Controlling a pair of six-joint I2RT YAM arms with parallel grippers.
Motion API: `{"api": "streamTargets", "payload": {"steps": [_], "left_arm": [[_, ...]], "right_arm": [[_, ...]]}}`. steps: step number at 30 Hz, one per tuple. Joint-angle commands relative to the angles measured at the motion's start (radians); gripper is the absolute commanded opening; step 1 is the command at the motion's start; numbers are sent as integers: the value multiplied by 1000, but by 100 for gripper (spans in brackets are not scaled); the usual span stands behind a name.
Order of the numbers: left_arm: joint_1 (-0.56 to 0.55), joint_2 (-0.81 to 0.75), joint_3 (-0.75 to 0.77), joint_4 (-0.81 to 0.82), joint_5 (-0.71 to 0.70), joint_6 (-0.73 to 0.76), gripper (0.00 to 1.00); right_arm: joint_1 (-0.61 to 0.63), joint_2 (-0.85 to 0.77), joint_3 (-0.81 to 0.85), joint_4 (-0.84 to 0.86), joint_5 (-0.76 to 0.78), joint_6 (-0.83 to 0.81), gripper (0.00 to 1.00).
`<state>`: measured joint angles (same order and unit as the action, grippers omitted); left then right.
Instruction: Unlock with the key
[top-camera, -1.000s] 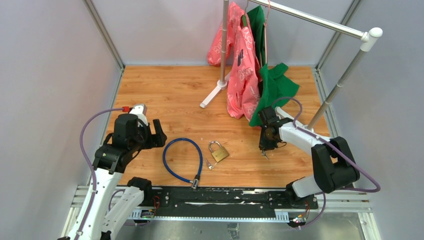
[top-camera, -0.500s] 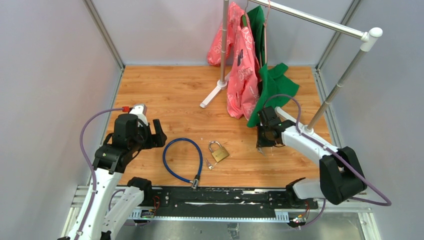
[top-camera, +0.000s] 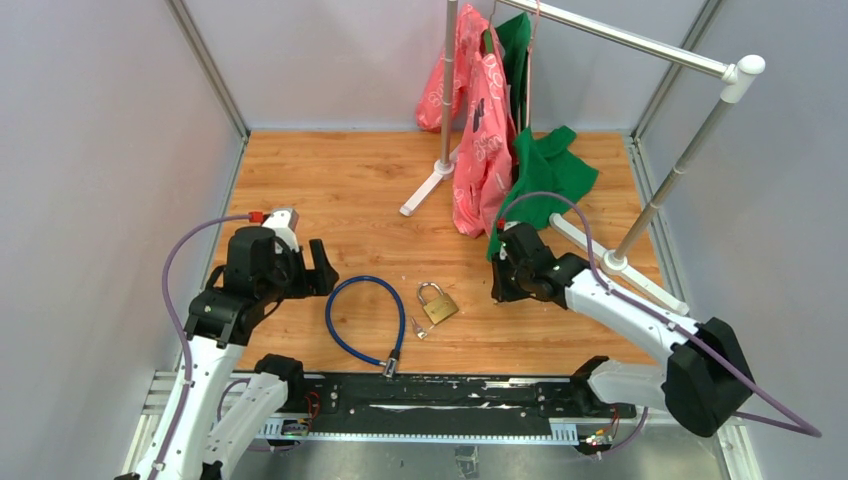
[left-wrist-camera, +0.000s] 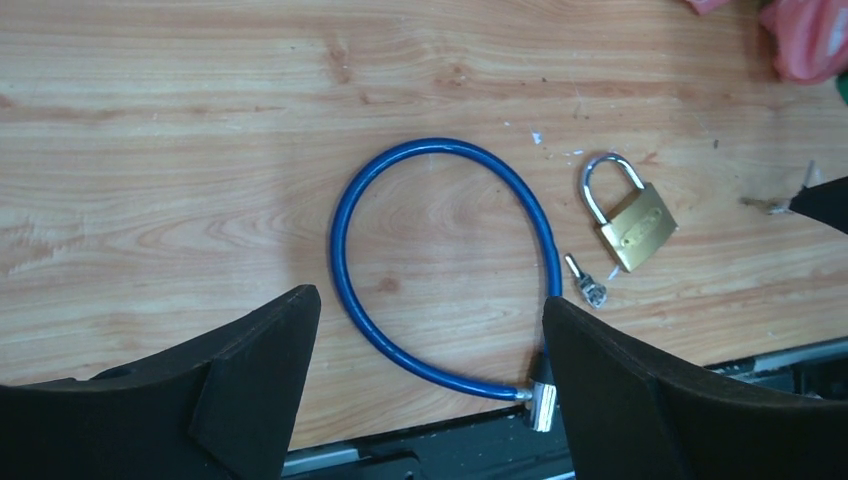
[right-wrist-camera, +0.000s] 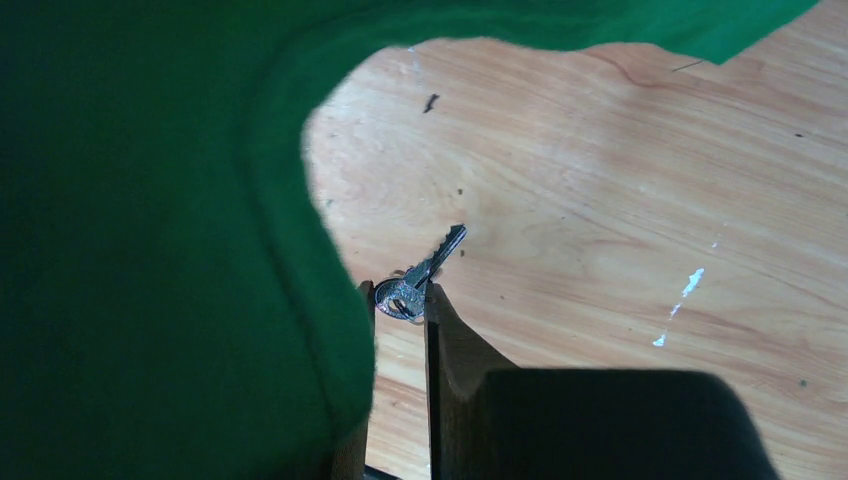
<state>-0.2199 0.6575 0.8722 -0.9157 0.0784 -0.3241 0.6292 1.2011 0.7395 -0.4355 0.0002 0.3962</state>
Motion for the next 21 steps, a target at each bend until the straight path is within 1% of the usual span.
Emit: {"api": "streamTargets", "payload": {"steps": [1, 7, 10, 11, 15, 21], "left_arm": [[-7, 9, 54, 0, 134, 12, 87], [-7, 32, 69, 0, 292, -12, 86], [-7, 46, 73, -1, 349, -20, 85], [-7, 50, 77, -1, 365, -26, 85], [-9, 54, 98, -1, 435, -63, 84], [-21, 69, 110, 4, 477, -102, 83]], "right_arm": [[60, -71, -16, -14, -1, -13, 12], [145, -137, -28, 7, 0, -6, 12], [191, -145, 2, 7, -2, -24, 12], [204, -147, 15, 5, 29, -30, 12], [260, -145, 69, 9, 44, -59, 12], [331, -110, 156, 38, 36, -133, 12]]}}
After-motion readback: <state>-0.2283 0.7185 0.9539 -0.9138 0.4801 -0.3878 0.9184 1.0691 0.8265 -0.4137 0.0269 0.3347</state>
